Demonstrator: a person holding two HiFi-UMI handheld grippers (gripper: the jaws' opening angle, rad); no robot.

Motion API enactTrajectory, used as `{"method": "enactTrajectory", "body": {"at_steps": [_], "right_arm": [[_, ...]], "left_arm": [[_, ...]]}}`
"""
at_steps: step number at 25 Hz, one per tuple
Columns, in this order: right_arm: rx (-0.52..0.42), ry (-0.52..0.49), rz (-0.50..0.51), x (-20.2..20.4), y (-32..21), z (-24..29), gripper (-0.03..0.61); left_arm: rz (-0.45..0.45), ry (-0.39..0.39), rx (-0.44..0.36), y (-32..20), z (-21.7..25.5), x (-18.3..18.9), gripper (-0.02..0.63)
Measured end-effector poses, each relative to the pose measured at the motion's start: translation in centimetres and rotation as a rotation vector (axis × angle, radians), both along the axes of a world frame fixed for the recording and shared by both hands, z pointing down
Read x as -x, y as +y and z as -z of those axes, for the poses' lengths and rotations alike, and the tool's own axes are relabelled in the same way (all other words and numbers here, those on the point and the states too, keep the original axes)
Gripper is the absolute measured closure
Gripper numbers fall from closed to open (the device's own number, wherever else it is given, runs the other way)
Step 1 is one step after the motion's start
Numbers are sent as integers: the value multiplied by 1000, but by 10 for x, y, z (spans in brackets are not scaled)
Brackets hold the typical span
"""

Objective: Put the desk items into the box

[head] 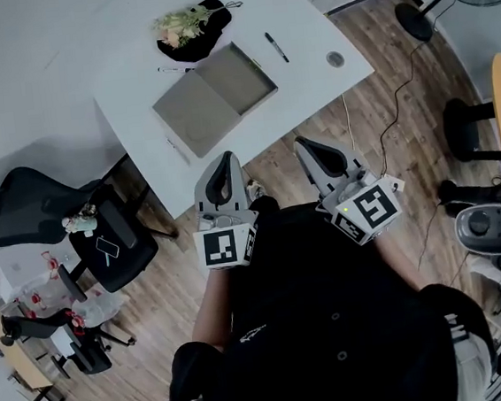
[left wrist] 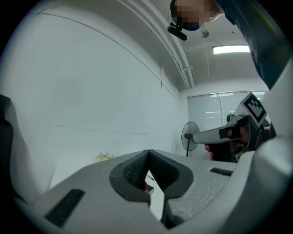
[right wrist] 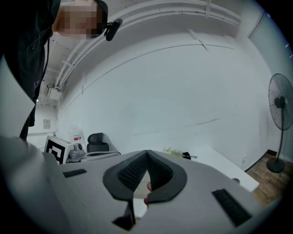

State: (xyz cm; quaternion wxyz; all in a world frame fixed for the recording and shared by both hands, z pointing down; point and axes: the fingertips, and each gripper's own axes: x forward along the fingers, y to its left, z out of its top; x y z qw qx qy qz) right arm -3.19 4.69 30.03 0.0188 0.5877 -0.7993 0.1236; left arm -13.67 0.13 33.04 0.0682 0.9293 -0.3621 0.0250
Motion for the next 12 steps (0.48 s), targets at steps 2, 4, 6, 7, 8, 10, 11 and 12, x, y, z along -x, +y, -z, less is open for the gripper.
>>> {"method": "enactTrajectory", "body": {"at_steps": [2,4,6,7,8,10,11,12], "right_arm": [[6,6,3,8,-18,-4,580],[14,16,7,15,-36,-7,580],[21,25,10,22,-52,-8,580],[23,28,12,26,-59,-8,580],[25,31,14,29,-65,-8,580],[32,37,23,39,-75,-9,580],[36,39,29,44,-79,-11,580],[39,41,35,49,-84,-13,580]], "left_arm": [[12,-8,2,-17,-8,12,607],[33,-14,14,-33,-17,27,607],[62,-17,40,-48,-29,42,607],[77,-22,56,-55,-35,49,607],[91,-30,70,-61,-42,56,607],[122,-49,95,-72,-57,70,607],[140,-59,109,-78,-67,78,607],[161,-68,126,-84,-77,86,607]]}}
